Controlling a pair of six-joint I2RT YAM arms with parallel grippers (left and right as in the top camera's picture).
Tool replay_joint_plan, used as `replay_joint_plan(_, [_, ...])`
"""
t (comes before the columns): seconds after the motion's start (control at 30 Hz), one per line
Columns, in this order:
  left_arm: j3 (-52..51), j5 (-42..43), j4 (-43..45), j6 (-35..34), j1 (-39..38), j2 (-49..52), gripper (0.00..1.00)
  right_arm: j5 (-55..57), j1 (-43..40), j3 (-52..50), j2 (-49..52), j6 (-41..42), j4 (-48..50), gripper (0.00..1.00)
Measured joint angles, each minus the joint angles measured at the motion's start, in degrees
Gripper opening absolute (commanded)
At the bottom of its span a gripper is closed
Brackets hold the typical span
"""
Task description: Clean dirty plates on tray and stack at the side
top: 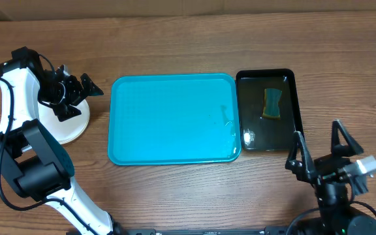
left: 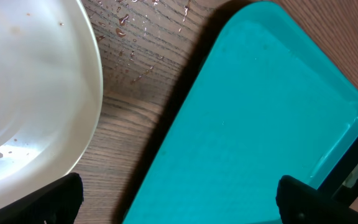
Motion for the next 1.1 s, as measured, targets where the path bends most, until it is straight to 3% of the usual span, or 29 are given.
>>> replay_joint_plan(0.47, [0.0, 0.0, 0.0, 0.0, 0.0, 0.0, 1.00, 0.0, 0.0, -10.2, 0.0, 0.3, 0.1, 1.00])
replay_joint_plan(0.8, [0.0, 0.0, 0.0, 0.0, 0.0, 0.0, 1.00, 0.1, -0.5, -10.6, 0.0, -1.1, -12.1, 1.00])
replay_joint_plan(1.1, [0.0, 0.0, 0.0, 0.0, 0.0, 0.0, 1.00, 0.4, -1.3, -10.6, -0.1, -5.6, -12.3, 1.00])
